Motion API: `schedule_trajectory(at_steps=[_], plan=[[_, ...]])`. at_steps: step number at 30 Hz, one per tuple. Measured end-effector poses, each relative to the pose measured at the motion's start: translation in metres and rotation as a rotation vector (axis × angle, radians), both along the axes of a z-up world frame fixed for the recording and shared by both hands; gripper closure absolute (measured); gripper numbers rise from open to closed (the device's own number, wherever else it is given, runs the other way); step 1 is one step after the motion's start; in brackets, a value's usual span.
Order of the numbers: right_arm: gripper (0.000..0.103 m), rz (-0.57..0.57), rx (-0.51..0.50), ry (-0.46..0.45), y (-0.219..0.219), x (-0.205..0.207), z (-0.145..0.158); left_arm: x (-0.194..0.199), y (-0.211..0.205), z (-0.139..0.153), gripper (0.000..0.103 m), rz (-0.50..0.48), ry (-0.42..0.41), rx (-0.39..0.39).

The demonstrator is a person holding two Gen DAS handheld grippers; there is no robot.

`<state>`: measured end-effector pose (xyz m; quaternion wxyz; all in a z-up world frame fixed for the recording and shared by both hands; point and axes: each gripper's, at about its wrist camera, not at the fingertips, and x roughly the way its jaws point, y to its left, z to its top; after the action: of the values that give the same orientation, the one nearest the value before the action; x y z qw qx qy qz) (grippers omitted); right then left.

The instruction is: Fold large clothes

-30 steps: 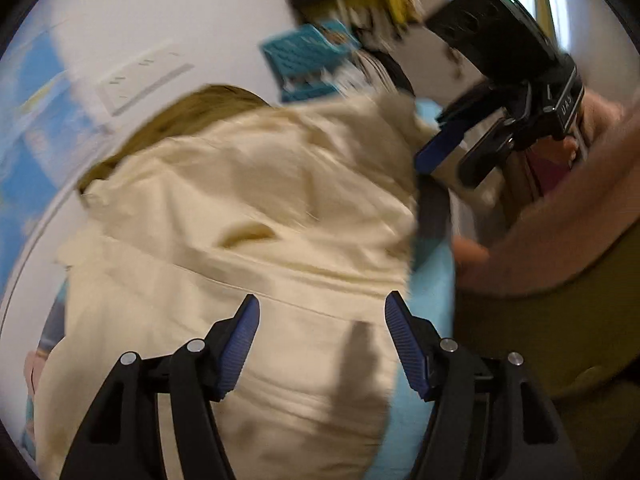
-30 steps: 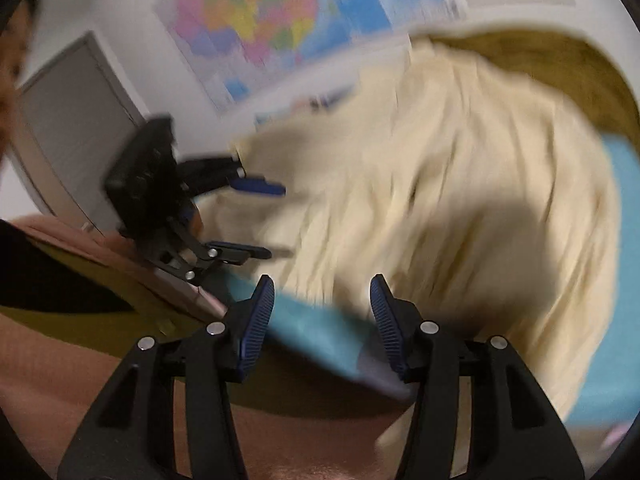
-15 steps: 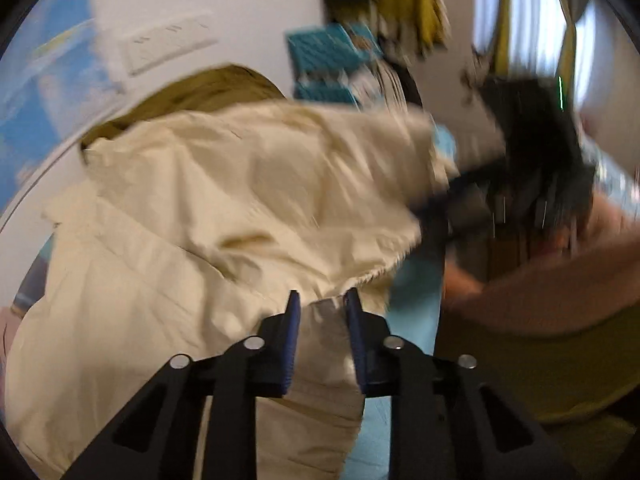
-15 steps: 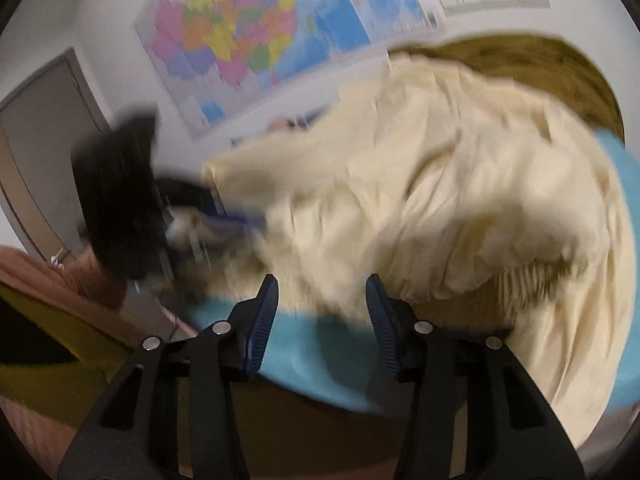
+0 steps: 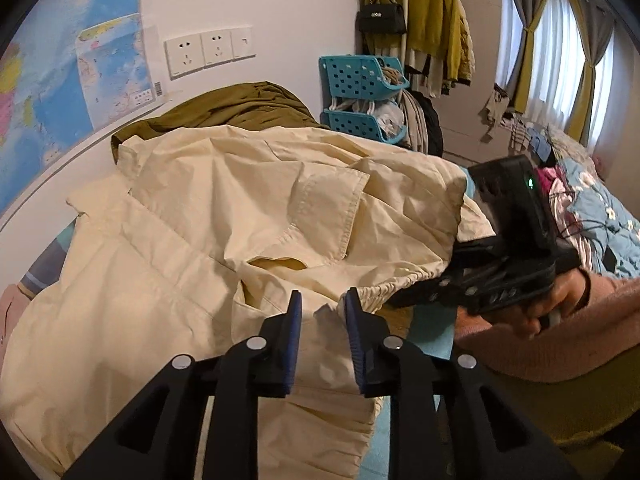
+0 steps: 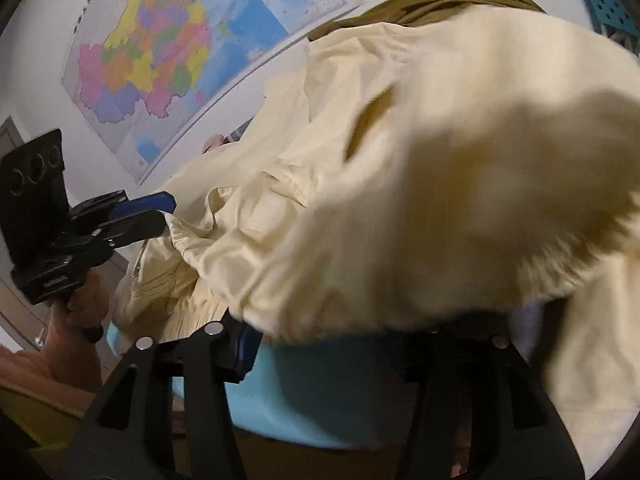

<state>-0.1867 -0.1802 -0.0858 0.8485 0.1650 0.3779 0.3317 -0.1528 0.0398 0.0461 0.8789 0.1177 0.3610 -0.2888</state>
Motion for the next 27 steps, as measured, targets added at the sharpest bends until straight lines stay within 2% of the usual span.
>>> schedule_trajectory(at_steps=[1,2,4,7,9,10,11,13,14,15,17,18,19,20,21,22,25,27], plan=[[0.092,0.017,0.006,0.019,0.004,0.001,-0.003,0.000,0.001,-0.001,0.075,0.002,-0.002,-0.001],[0.096,0.037,0.024,0.046,0.004,0.001,-0.008,0.000,0.002,-0.003,0.071,0.011,-0.001,-0.003],[0.098,0.062,0.059,0.051,-0.003,-0.006,-0.008,-0.003,0.002,-0.009,0.070,0.008,0.012,-0.023],[0.098,0.109,0.105,0.036,-0.017,-0.028,0.011,-0.007,0.002,-0.017,0.068,-0.014,0.040,-0.055],[0.098,0.148,0.038,0.019,-0.017,-0.042,0.019,-0.010,-0.002,-0.024,0.062,-0.030,0.040,-0.039],[0.098,0.151,-0.007,0.046,-0.017,-0.042,0.015,-0.012,-0.006,-0.029,0.062,-0.042,0.046,-0.029],[0.095,0.147,-0.060,0.068,-0.019,-0.039,0.009,-0.013,-0.011,-0.036,0.061,-0.055,0.063,-0.019],[0.084,0.154,-0.070,0.086,-0.030,-0.035,0.010,-0.016,-0.019,-0.046,0.056,-0.080,0.081,0.013],[0.072,0.170,-0.079,0.081,-0.039,-0.036,0.016,-0.018,-0.020,-0.048,0.051,-0.086,0.082,0.029],[0.066,0.181,-0.106,0.067,-0.045,-0.039,0.021,-0.022,-0.021,-0.048,0.051,-0.098,0.079,0.052],[0.066,0.187,-0.172,0.017,-0.071,-0.048,0.039,-0.031,-0.019,-0.043,0.052,-0.130,0.068,0.071],[0.060,0.189,-0.175,0.006,-0.080,-0.049,0.047,-0.037,-0.013,-0.035,0.052,-0.151,0.070,0.039],[0.058,0.134,-0.201,-0.039,-0.102,-0.053,0.059,-0.042,-0.006,-0.026,0.052,-0.168,0.063,-0.003],[0.058,0.103,-0.184,-0.049,-0.123,-0.053,0.067,-0.047,0.000,-0.017,0.051,-0.177,0.047,-0.036],[0.052,0.075,-0.149,-0.055,-0.141,-0.052,0.073,-0.051,0.007,-0.006,0.050,-0.182,0.014,-0.067],[0.047,-0.019,-0.121,-0.079,-0.166,-0.049,0.080,-0.053,0.010,0.002,0.049,-0.179,-0.012,-0.076],[0.046,-0.176,-0.158,-0.034,-0.197,-0.020,0.072,-0.047,0.021,0.025,0.044,-0.101,-0.108,-0.060],[0.044,-0.152,-0.177,0.004,-0.195,-0.003,0.058,-0.036,0.024,0.028,0.044,-0.045,-0.115,-0.050]])
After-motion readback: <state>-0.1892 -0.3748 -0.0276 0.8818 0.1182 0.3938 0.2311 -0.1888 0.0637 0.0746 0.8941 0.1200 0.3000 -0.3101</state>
